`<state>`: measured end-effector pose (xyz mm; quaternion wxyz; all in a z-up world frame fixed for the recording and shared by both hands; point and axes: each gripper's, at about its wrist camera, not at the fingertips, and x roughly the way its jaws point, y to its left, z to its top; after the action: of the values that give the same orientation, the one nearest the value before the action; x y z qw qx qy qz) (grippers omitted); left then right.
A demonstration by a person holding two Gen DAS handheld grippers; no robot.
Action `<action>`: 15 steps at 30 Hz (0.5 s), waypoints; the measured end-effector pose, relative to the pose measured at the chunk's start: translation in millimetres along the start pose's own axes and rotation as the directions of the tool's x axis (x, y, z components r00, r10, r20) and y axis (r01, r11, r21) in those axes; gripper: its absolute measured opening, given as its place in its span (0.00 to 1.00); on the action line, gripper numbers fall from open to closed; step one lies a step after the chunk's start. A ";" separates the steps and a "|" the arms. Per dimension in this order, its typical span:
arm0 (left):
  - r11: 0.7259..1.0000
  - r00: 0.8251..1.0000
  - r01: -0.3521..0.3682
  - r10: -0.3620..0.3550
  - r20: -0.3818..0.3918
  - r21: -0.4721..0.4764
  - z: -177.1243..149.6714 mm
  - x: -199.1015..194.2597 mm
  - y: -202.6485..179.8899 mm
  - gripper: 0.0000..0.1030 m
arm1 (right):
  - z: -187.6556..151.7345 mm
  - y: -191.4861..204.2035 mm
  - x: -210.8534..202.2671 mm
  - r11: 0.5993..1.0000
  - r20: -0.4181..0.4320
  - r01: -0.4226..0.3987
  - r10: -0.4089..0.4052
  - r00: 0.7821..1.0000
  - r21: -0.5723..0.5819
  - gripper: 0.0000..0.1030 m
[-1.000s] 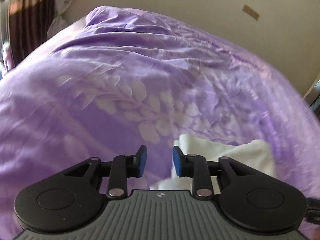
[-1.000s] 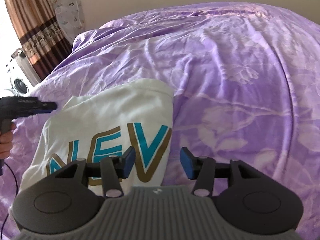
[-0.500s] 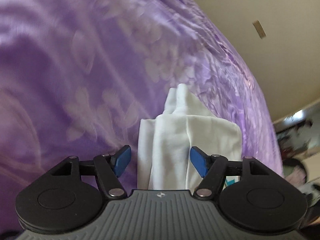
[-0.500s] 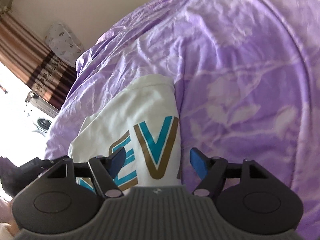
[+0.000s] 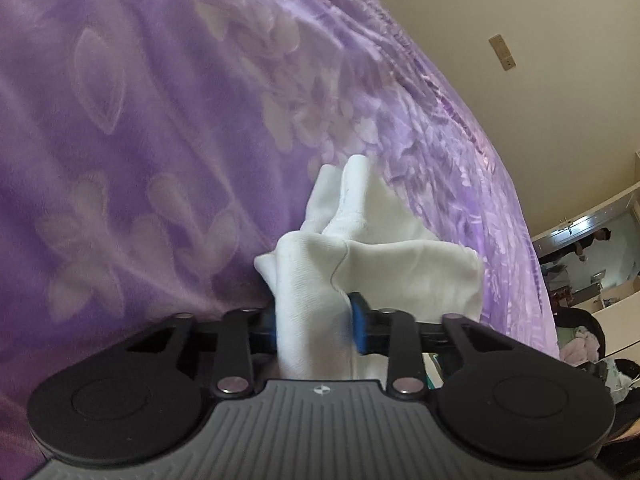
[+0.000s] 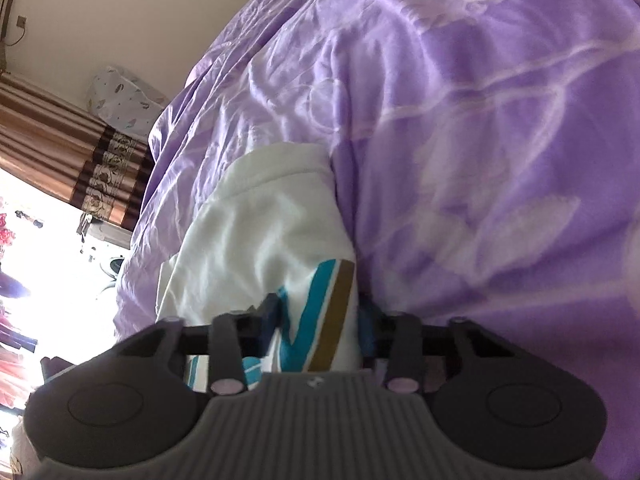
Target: Fold small clothes
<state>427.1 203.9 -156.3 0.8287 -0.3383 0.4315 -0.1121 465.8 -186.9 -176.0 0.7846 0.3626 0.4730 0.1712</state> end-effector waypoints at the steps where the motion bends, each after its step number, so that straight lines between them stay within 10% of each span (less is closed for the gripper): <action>1: 1.000 1.000 -0.014 0.013 0.015 0.021 -2.2 -5.2 -3.9 0.26 | -1.1 2.6 -1.1 1.000 0.004 0.004 -0.004 1.000 -0.013 0.24; 15: 0.920 0.967 -0.180 0.101 0.232 0.349 -42.9 -118.1 -120.2 0.20 | -40.8 109.7 -90.6 0.933 0.189 0.117 -0.054 0.981 -0.340 0.10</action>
<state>334.8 150.8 -18.8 0.9241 -0.1551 0.3362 -0.0946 393.9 -151.3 -51.7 0.8820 0.2102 0.3789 0.1854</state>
